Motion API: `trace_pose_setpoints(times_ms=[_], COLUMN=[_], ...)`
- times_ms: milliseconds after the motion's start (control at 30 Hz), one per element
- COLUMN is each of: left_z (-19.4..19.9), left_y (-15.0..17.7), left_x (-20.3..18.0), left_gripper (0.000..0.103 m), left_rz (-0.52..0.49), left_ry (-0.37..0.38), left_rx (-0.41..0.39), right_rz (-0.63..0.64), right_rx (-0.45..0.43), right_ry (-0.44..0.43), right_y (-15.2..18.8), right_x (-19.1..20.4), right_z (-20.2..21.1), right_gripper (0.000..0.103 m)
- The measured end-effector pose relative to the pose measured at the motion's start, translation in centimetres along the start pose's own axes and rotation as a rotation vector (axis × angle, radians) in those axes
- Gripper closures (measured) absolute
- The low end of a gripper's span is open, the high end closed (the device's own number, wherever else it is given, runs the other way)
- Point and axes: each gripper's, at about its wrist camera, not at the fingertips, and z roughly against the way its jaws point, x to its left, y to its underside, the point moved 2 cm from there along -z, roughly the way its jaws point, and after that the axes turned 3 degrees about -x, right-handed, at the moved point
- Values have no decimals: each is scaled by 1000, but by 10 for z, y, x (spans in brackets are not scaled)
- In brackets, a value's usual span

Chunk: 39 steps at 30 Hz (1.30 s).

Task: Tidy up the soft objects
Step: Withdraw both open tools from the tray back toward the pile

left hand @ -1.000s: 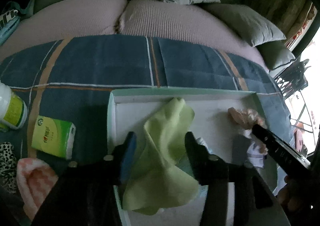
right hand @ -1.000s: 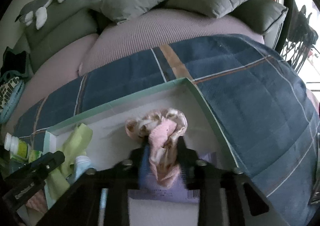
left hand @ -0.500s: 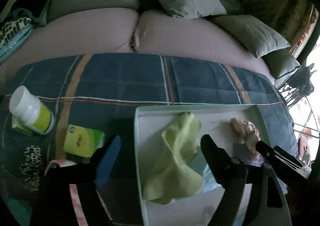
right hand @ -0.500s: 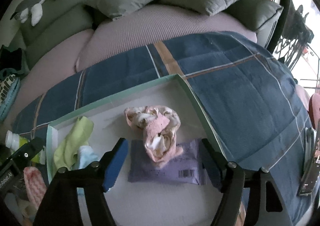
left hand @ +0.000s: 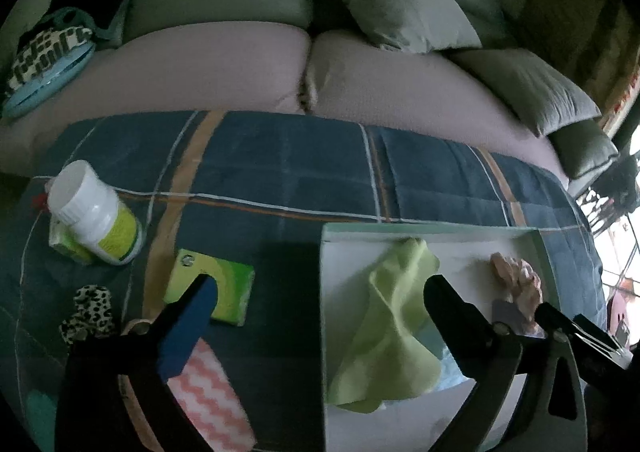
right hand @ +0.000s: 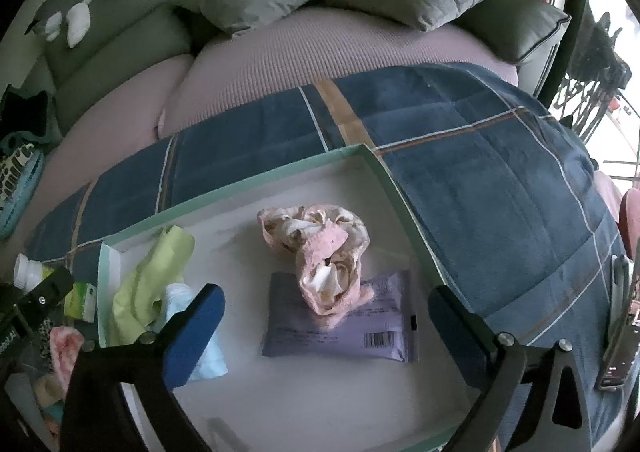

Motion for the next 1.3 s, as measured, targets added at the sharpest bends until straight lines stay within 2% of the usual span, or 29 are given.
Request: trace_pose_setpoints(times_ms=[300, 433, 633, 767, 1000, 1300], left_z=[18, 31, 53, 64, 68, 94], left_y=[-3, -2, 1, 5, 16, 27], left_x=[38, 57, 78, 89, 107, 145], left_gripper=[0, 0, 0, 0, 0, 0], left_rz=[47, 58, 106, 126, 171, 286], left_ry=[-52, -116, -246, -325, -354, -389], left_rx=[-36, -49, -82, -88, -44, -50], right_rz=[39, 85, 91, 129, 153, 203], right_rx=[-26, -69, -104, -123, -139, -119], right_ry=[-18, 13, -39, -39, -121, -185], right_y=[-3, -4, -3, 0, 7, 17], right_x=[11, 24, 40, 58, 85, 114], right_z=[8, 16, 26, 30, 38, 45], right_gripper=[0, 0, 0, 0, 0, 0])
